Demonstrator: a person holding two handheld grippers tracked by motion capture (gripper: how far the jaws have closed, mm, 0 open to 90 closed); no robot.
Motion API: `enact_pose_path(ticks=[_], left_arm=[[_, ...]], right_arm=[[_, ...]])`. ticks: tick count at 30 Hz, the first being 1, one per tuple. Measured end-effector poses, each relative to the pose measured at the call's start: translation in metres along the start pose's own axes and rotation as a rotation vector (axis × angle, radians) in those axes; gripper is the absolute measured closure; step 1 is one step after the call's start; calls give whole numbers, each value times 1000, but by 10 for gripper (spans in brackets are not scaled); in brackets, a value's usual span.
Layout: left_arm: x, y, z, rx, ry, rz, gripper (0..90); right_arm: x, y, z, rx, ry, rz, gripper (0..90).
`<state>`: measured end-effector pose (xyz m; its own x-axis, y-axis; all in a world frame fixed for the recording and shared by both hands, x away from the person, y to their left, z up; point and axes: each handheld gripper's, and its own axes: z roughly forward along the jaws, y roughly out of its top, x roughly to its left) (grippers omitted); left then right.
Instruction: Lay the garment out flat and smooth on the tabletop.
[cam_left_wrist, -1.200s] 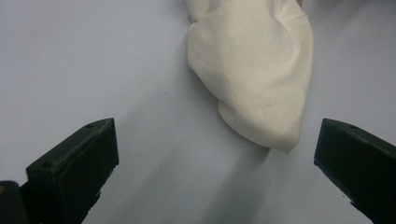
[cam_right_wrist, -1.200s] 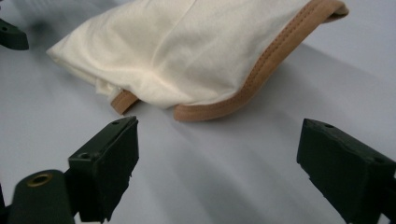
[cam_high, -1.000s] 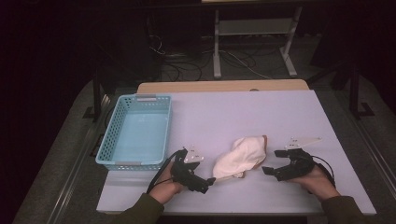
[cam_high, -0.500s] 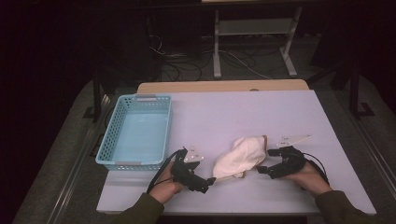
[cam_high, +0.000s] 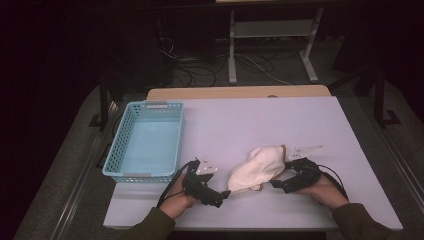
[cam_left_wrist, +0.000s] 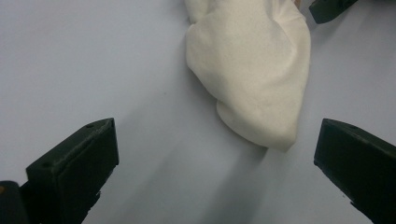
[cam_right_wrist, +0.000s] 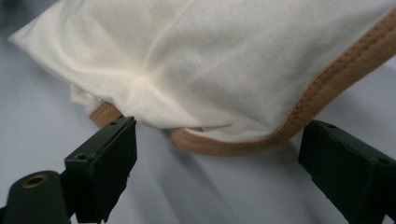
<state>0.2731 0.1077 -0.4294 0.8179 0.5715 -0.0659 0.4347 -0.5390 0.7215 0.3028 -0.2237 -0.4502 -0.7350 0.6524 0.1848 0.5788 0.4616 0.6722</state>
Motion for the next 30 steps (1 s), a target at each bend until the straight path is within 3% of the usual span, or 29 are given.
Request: enact_pose_path(ticks=[8,18,30], left_arm=[[-2,2,2,7,-6,14,0],[-1,2,1,9,-13,19,0],[-1,2,0,13,-15,17,0]], right_arm=[[4,-5,-2,7,-17,-14,148],[6,-3,-4,-10,2,-29,321],[11,2,0,9,9,-66,546]])
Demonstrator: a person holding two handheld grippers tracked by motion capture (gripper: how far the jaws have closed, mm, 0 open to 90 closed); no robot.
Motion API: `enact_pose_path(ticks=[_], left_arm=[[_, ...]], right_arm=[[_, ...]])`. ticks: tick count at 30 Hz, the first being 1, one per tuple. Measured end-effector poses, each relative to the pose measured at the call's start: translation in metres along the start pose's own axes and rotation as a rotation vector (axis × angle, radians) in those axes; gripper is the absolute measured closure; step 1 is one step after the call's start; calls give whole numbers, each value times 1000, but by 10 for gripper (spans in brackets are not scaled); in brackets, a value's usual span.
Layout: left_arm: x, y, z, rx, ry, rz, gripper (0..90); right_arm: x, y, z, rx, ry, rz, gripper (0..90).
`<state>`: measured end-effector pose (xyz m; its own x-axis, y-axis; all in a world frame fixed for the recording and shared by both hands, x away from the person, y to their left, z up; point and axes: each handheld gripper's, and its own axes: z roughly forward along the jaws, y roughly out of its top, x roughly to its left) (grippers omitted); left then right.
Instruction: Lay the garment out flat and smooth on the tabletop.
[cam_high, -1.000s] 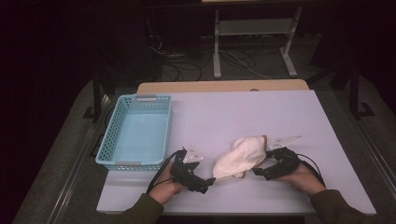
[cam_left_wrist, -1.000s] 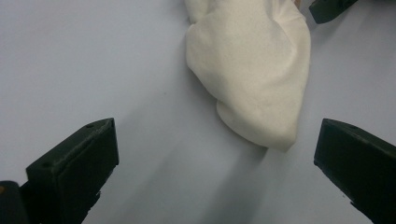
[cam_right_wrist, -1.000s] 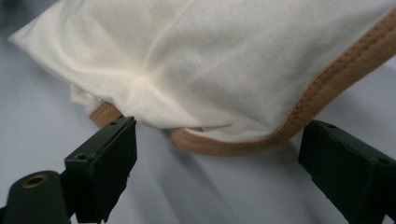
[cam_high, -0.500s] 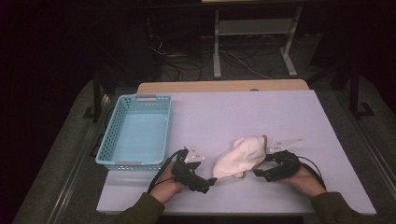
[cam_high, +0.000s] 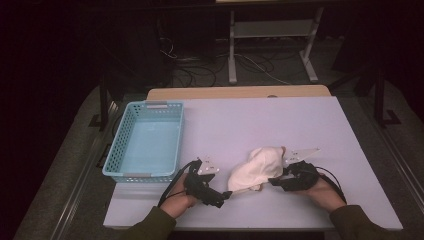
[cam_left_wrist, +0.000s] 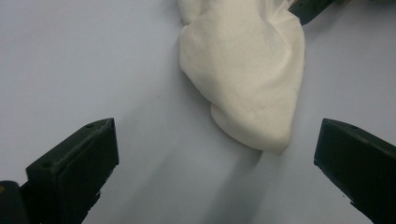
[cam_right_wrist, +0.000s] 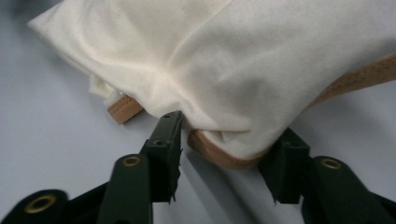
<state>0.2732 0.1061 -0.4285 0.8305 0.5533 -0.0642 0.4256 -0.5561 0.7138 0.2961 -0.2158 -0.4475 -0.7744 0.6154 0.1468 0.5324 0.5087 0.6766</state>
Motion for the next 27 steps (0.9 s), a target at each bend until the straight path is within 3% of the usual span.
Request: enact_pose_path(ticks=[12,27], left_arm=[[0,0,1,7,-2,5,0],[0,0,1,4,-4,5,0]], right_arm=[[-3,2,-2,4,76,11,811],[-6,6,-14,-54,119,31,829]])
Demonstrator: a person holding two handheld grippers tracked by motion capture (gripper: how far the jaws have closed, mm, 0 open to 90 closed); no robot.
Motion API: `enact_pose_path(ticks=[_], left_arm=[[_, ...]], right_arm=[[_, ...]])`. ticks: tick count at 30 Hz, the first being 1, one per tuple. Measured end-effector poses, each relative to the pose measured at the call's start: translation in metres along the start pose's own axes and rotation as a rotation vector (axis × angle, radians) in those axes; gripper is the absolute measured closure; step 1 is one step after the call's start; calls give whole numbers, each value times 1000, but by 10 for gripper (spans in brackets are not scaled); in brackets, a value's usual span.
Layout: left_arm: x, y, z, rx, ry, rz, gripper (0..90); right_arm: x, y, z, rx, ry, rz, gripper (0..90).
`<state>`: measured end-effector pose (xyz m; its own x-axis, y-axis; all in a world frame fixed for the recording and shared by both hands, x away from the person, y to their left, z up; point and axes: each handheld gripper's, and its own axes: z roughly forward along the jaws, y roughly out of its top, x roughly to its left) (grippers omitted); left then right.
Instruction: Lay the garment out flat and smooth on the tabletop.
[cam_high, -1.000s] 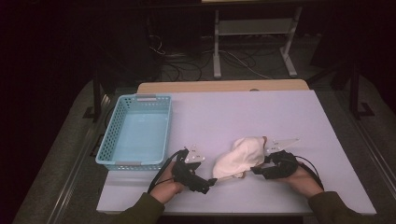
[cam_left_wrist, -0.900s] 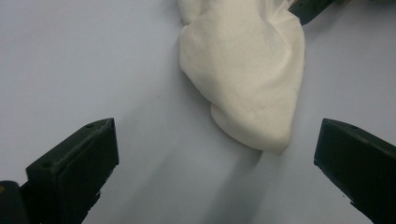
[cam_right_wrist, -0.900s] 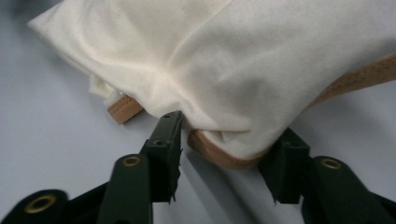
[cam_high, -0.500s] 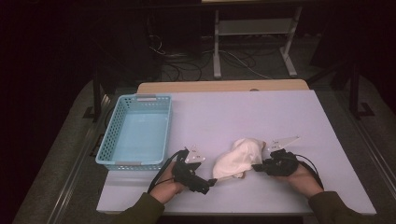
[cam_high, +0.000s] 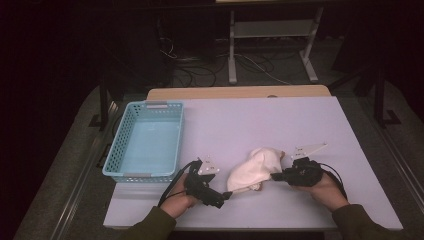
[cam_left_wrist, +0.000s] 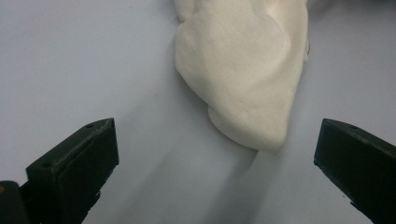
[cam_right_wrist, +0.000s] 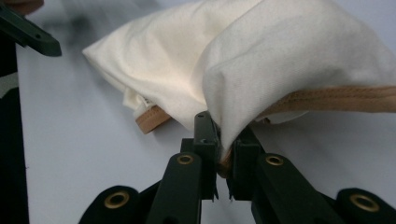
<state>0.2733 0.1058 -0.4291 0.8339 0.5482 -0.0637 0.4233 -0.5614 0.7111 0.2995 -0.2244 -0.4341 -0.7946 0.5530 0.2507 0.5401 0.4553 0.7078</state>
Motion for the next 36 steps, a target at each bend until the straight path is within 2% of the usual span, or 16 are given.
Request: enact_pose_path(ticks=[11,36], left_arm=[[0,0,0,1,-1,1,0],[0,0,0,-2,-1,1,0]], right_arm=[[0,6,-9,-62,8,4,829],[1,35,-20,-156,14,-48,819]])
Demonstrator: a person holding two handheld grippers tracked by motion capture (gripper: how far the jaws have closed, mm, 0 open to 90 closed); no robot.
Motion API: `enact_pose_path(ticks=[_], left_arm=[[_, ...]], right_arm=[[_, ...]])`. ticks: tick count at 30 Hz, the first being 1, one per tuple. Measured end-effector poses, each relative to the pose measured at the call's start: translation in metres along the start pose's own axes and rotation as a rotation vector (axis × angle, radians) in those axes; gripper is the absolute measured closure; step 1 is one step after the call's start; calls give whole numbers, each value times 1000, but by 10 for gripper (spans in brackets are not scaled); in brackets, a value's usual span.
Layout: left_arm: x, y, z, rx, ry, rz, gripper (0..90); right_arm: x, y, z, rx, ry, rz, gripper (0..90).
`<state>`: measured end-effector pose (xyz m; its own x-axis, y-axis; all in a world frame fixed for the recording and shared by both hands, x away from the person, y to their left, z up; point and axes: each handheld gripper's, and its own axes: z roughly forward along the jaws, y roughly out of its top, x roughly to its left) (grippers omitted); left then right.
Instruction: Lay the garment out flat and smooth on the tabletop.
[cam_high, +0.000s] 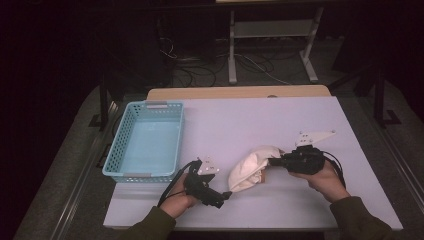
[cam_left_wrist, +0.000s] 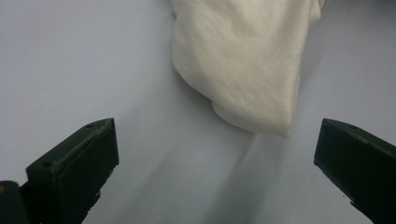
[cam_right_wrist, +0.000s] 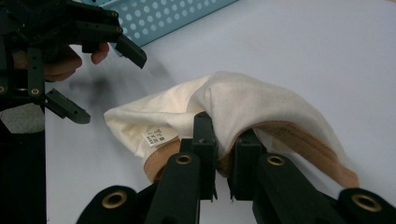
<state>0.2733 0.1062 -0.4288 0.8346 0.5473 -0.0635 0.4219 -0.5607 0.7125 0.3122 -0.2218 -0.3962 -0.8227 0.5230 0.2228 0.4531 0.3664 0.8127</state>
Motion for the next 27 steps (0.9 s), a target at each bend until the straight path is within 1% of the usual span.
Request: enact_pose_path(ticks=[2,10,15,19,25,27], left_arm=[[0,0,0,1,1,5,0],[0,0,0,1,0,5,0],[0,0,0,4,-1,6,0],[0,-1,0,4,2,20,0],[0,-1,0,-1,0,16,0],[0,0,-1,-5,15,14,0]], right_arm=[[0,3,0,-5,0,3,818],[0,14,1,-21,-8,-17,817],[-1,21,6,-28,-14,-21,817],[-2,27,10,-34,-18,-25,817],[-3,34,17,-42,-20,-26,818],[-4,36,19,-42,-18,-29,817]])
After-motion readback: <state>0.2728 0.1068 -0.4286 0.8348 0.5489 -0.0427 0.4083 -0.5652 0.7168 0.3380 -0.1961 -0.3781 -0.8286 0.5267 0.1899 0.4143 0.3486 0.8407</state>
